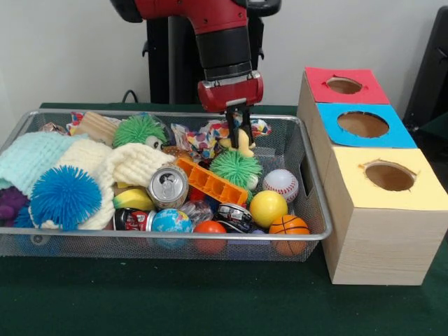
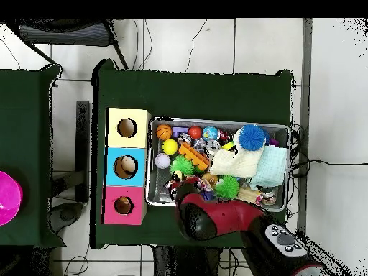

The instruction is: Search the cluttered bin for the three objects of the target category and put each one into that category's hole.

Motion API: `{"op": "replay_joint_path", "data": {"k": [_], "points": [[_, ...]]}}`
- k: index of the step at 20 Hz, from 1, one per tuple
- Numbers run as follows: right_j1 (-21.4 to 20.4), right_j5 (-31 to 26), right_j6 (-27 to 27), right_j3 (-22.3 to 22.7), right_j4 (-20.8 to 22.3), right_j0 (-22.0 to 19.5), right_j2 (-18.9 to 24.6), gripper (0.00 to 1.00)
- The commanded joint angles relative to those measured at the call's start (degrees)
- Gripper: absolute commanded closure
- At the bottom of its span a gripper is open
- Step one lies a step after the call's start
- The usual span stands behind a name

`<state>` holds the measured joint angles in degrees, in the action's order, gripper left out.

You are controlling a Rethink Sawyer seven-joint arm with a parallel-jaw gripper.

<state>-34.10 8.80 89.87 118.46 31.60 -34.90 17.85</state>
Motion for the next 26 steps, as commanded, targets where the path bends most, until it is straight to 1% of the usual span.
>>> {"op": "replay_joint_path", "data": {"k": [1, 4, 7, 8, 11, 15, 18, 21, 22, 25, 26], "points": [[-1.53, -7.71, 11.4, 4.09, -5.93, -5.05, 12.02, 1.0], [-2.11, -9.22, 10.9, 5.88, -7.64, -6.82, 14.36, 1.0], [-1.75, -11.28, 10.0, 8.79, -9.31, -11.56, 20.54, 1.0], [-2.54, -11.48, 10.14, 9.88, -9.96, -12.93, 22.65, 1.0], [1.29, -8.08, 9.82, 10.9, -8.46, -17.34, 27.79, 1.0], [5.11, -1.32, 9.97, 11.44, -5.35, -21.02, 33.15, 1.0], [7.35, 2.11, 9.87, 11.32, -3.6, -22.42, 34.71, 1.0], [12.29, 10.02, 9.78, 10.77, 1.68, -24.91, 37.9, 1.0], [13.41, 11.47, 9.9, 10.51, 2.75, -25.61, 38.85, 1.0], [15.73, 17.02, 10.32, 9.77, 6.54, -26.41, 39.51, 1.0], [16.22, 18.39, 10.5, 9.39, 7.29, -26.4, 39.1, 1.0]]}}
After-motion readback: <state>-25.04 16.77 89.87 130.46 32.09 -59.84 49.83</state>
